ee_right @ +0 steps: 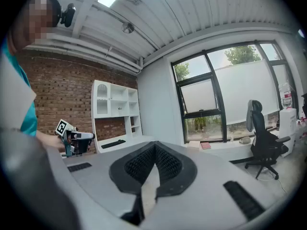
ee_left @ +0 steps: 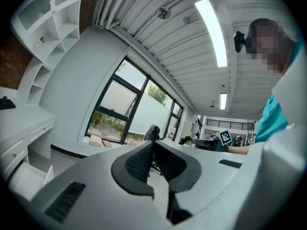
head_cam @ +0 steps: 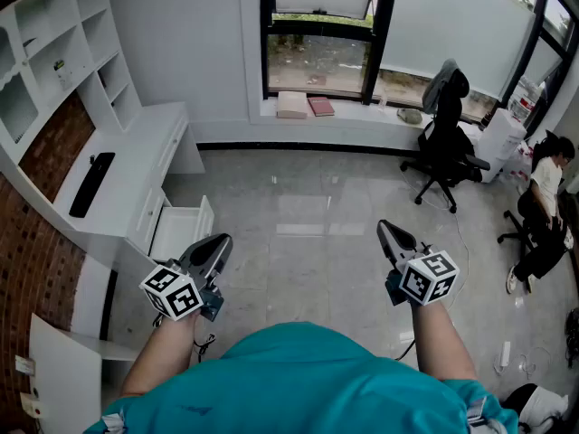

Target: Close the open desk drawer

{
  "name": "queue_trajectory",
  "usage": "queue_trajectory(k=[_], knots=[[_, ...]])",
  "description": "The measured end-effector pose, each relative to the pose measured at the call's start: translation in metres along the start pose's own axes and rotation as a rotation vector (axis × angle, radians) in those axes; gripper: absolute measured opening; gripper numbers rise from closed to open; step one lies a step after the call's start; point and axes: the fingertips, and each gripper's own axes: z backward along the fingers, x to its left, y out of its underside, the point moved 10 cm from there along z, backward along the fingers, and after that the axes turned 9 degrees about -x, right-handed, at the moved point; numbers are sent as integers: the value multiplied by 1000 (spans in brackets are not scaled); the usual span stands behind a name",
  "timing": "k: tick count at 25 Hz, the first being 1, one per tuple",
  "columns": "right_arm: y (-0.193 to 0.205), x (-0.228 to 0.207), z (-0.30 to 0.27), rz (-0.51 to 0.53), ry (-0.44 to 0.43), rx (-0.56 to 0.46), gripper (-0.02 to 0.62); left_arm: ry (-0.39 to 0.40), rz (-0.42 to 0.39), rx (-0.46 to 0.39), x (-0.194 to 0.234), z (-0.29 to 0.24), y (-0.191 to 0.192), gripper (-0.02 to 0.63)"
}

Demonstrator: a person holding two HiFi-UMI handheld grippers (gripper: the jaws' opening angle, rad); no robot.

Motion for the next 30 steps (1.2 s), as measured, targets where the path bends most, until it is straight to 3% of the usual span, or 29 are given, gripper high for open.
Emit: queue_trajectory(k=[18,30], knots=[[-8,-23,4,-3,7,-20,21,2,-12,-14,-16,-19,5,26],[-19,-68,19,45,-55,8,21,-6,-28,-35,-57,-61,23,26]])
